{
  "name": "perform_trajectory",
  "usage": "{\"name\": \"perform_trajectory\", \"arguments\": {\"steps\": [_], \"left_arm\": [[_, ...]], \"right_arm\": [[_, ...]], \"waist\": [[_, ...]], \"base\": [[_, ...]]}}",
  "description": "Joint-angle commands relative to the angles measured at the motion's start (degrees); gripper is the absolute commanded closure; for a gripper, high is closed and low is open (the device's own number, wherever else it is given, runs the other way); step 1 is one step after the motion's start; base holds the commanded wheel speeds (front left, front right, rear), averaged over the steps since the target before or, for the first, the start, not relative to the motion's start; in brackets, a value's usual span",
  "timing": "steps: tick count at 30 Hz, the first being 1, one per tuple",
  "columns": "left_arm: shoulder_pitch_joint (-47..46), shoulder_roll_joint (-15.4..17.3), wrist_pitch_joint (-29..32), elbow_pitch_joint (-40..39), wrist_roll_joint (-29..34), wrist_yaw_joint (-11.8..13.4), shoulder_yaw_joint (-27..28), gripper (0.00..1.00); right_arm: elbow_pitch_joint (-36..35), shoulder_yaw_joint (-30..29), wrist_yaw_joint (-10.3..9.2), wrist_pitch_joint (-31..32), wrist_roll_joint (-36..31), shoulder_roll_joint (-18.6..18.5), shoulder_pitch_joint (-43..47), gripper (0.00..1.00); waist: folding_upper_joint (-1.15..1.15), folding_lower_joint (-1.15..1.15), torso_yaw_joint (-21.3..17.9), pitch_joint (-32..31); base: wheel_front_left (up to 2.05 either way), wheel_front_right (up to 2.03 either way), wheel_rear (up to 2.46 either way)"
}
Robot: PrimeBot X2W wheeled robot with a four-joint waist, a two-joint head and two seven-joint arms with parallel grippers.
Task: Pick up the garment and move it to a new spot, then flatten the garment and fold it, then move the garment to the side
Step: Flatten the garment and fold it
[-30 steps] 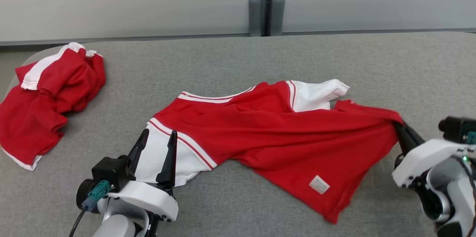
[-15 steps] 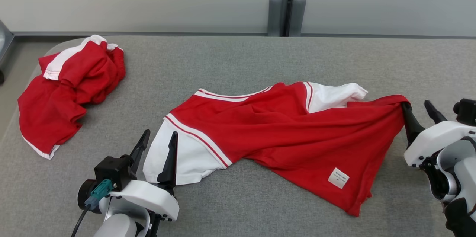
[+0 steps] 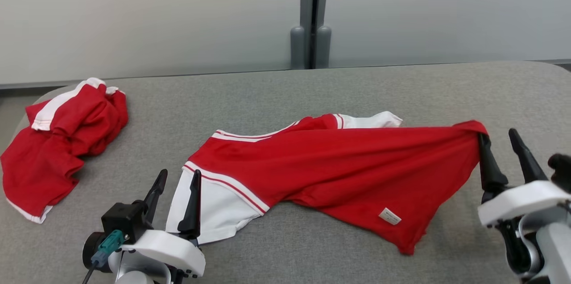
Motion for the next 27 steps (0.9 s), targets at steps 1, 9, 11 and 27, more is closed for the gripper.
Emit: {"name": "perform_trajectory", "arguments": {"steps": [1, 9, 11, 27], "left_arm": [[0.7, 0.5, -0.1, -0.5, -0.5, 0.4, 0.1, 0.00], [0.7, 0.8, 1.2, -1.1, -0.8, 0.6, -0.4, 0.00], [0.6, 0.9, 1.3, -1.2, -0.8, 0.6, -0.4, 0.00], [1.6, 2.0, 0.9, -2.6, -1.0, 1.8, 0.3, 0.00]], "right_arm": [[-1.5, -1.5, 0.01, -0.4, -1.1, 0.9, 2.8, 0.00], [-3.1, -1.3, 0.01, 13.2, -0.7, 2.9, 9.9, 0.00], [-4.7, -1.1, 0.01, 15.3, 0.1, 2.9, 10.8, 0.00], [-21.3, -4.6, 0.01, 18.9, 1.5, 2.5, 19.5, 0.00]], "waist": [[0.00, 0.00, -1.0, -0.5], [0.00, 0.00, -2.0, 0.3], [0.00, 0.00, -2.1, 0.4], [0.00, 0.00, -1.8, -0.1]], "base": [[0.00, 0.00, 0.00], [0.00, 0.00, 0.00], [0.00, 0.00, 0.00], [0.00, 0.00, 0.00]]}}
